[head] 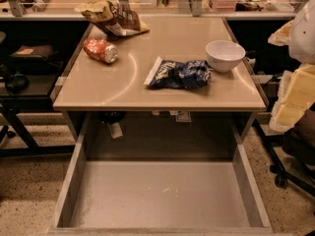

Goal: Place blue chip bag into top drawer

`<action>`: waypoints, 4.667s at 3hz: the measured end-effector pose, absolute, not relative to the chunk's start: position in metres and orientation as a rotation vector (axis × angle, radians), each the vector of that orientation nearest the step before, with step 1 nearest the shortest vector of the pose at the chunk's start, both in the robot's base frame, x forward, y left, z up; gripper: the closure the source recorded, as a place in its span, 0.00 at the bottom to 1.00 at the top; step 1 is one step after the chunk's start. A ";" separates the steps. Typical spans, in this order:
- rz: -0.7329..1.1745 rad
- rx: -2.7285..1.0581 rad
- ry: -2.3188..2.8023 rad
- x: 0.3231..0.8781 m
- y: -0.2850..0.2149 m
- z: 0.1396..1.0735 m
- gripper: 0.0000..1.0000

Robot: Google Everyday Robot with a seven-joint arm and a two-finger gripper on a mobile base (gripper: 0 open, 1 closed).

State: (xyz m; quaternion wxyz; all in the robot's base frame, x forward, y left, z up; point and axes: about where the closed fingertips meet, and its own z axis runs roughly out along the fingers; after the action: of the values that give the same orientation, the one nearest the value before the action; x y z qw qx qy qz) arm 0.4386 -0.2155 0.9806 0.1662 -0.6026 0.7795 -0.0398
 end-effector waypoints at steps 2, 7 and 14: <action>-0.107 -1.702 2.197 0.446 -0.213 0.980 0.00; -0.100 -1.671 1.863 0.537 -0.173 0.940 0.00; 0.040 -1.838 1.764 0.665 -0.080 0.838 0.00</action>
Offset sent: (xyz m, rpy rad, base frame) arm 0.0184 0.0043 -0.0073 0.0447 -0.0222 0.0093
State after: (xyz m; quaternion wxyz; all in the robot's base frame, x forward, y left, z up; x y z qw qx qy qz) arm 0.6646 -0.0801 0.8381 0.2927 -0.6898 0.6620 0.0149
